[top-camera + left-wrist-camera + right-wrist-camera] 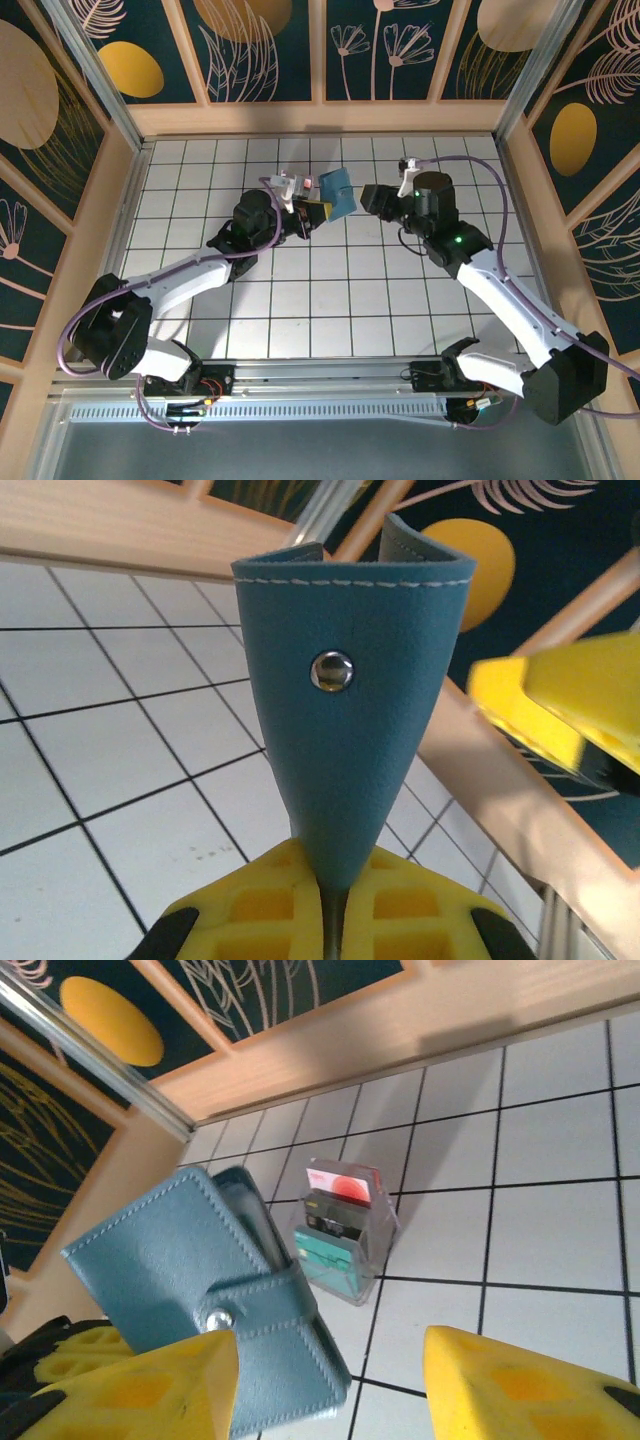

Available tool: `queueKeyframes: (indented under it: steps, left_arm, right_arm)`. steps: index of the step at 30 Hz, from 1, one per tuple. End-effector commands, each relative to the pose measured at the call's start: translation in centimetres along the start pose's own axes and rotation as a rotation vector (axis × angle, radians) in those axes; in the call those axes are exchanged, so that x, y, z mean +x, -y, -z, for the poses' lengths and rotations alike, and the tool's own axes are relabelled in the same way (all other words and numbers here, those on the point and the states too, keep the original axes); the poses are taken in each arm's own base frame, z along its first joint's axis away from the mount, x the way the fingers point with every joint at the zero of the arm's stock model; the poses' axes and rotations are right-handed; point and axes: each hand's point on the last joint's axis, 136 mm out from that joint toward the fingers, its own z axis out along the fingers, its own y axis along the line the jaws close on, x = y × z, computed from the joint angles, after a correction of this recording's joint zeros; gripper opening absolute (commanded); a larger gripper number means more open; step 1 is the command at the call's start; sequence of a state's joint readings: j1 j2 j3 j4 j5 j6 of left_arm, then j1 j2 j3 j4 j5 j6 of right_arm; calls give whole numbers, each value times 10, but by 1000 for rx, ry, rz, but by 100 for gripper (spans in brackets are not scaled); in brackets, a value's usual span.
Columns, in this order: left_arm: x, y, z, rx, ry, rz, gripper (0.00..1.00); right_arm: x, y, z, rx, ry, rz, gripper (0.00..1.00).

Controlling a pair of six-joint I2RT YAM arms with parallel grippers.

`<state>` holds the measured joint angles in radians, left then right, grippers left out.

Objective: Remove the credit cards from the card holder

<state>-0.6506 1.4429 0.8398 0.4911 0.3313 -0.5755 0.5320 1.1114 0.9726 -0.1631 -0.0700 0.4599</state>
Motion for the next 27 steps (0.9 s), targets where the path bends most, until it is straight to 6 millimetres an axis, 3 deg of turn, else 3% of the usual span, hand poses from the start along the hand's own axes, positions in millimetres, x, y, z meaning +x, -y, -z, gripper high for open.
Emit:
queueKeyframes:
  steps: [1, 10, 16, 27]
  left_arm:
    - [-15, -8, -6, -51, 45, -28, 0]
    - [-14, -1, -10, -6, 39, -25, 0]
    - [-13, 3, -7, 13, 31, -32, 0]
    - [-18, 23, 2, 101, 47, -43, 0]
  right_arm:
    - [-11, 4, 11, 106, 64, -21, 50]
    - [13, -40, -24, -48, -44, -25, 44]
    - [17, -45, -45, -45, -94, -3, 38]
    - [24, -30, -61, 44, -133, 28, 41]
